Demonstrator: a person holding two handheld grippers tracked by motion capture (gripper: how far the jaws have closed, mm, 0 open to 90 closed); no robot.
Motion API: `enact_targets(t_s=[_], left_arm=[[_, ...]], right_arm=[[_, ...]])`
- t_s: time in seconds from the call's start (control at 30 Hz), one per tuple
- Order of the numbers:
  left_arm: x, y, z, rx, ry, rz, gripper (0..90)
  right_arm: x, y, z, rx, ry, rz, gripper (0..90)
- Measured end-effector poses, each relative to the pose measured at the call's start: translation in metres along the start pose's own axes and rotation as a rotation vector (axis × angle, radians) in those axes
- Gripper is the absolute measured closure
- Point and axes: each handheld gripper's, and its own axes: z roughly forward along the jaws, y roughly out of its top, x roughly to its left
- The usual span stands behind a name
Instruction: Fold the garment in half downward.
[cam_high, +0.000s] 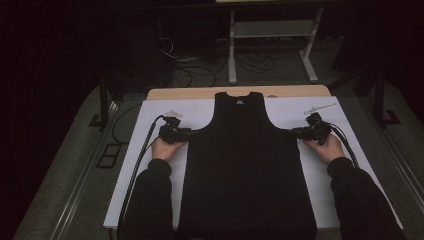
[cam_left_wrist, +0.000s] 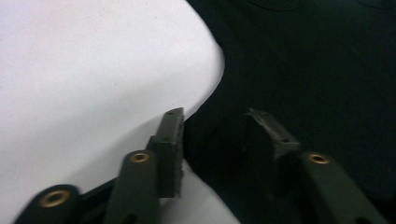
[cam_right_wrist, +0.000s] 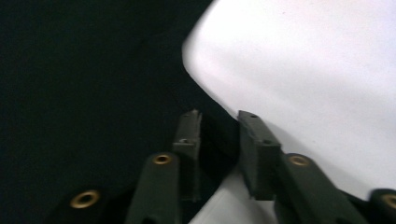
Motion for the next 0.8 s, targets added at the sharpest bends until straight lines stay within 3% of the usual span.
enact_targets(t_s=[0.1,0.3,0.53,0.8], left_arm=[[0.000,0.000,0.000,0.005,0.002,0.005,65.4],[0.000,0.000,-0.001,0.016,0.017,-0.003,83.8],[0.002,0.002,-0.009,0.018,0.010,-0.023,86.7],[-0.001,0.008,-0.023,-0.002,-0.005,-0.036,87.0]], right_arm=[[0.001,0.000,0.001,0.004,0.010,-0.007,79.3],[0.000,0.001,0.000,0.019,0.020,0.015,82.2],[-0.001,0.001,-0.002,0.018,0.026,0.032,83.0],[0.000,0.002,-0.009,-0.007,0.064,0.067,83.4]])
